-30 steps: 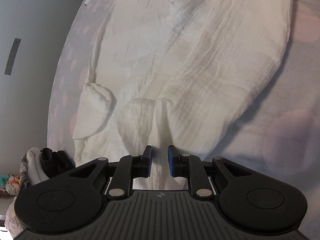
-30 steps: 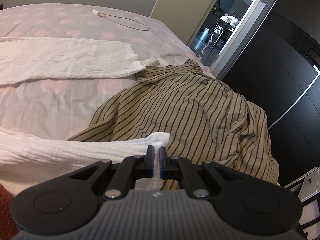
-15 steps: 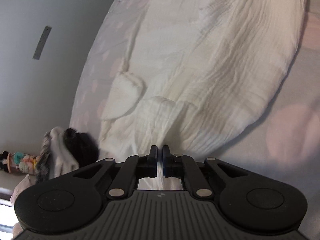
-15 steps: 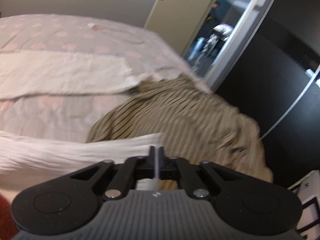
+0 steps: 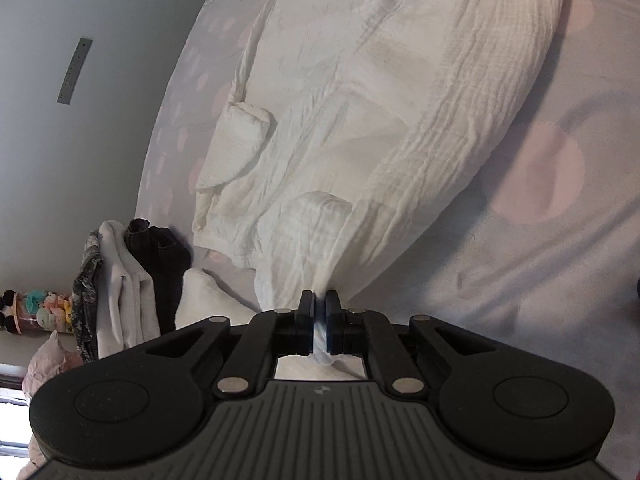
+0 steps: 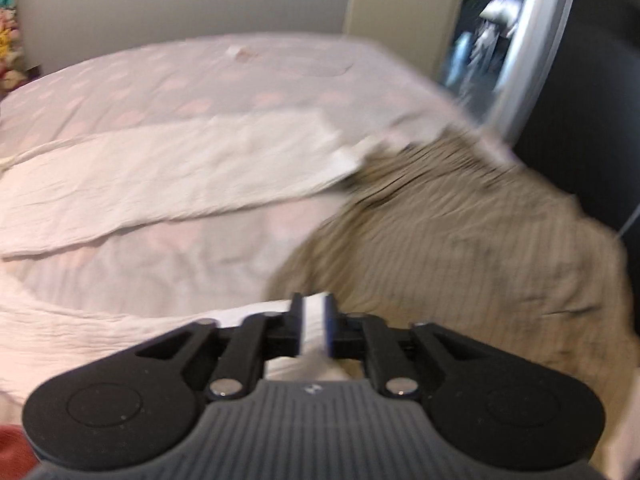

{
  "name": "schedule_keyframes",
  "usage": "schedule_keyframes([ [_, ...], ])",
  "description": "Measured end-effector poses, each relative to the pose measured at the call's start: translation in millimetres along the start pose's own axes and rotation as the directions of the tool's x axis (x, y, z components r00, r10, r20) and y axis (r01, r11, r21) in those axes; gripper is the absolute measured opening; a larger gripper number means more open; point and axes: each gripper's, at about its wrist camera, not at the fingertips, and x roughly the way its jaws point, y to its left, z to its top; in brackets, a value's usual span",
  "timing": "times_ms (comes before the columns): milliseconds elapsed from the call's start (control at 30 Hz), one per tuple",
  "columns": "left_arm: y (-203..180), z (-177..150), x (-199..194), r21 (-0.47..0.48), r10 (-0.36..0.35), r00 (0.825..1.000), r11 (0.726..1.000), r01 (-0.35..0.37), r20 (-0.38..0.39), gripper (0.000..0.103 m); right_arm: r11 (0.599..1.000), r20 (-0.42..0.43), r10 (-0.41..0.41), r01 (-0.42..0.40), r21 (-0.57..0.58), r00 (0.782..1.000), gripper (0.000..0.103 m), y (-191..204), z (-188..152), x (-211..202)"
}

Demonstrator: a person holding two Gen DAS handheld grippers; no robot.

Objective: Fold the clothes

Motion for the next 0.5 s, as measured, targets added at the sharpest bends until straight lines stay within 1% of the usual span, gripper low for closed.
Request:
schedule_keyframes([
  [33,-1,0,3,-0.008,-0.003,1.000,1.000,0.003,-0.004,0.006,1.000,-0.024,0.005,-0.005,-0.013,1.000,0.042,3,2,10],
  [67,0,1,5,-0.023,-0.013,1.000,1.000,0.013,-0.007,0.006,1.000,-0.047,0.006,-0.007,-0.026,0.999,0.042,5,5,20],
  [167,4,2,12,-0.067,-0.044,0.999,0.997,0.043,-0.015,0.006,0.997,-0.107,-0.033,0.026,-0.069,0.994,0.045,11,10,49],
  [233,7,3,16,-0.096,-0.064,0.998,0.993,0.062,-0.019,0.007,1.000,-0.155,-0.015,0.012,-0.020,0.988,0.048,7,10,64],
  [300,11,5,16,-0.112,-0.057,0.998,0.992,0.055,-0.019,0.008,1.000,-0.181,0.012,-0.010,0.009,0.983,0.044,7,10,75],
  [367,17,8,17,-0.140,-0.063,0.998,0.988,0.060,-0.021,0.008,0.999,-0.188,0.037,-0.036,0.011,0.981,0.005,9,7,77],
  [433,26,11,18,-0.180,-0.082,0.996,0.981,0.077,-0.023,0.008,0.999,-0.178,0.044,-0.046,-0.004,0.983,0.005,13,4,74],
  [500,30,12,17,-0.185,-0.092,0.995,0.979,0.087,-0.023,0.007,0.999,-0.147,0.034,-0.038,-0.023,0.989,0.005,15,3,66],
])
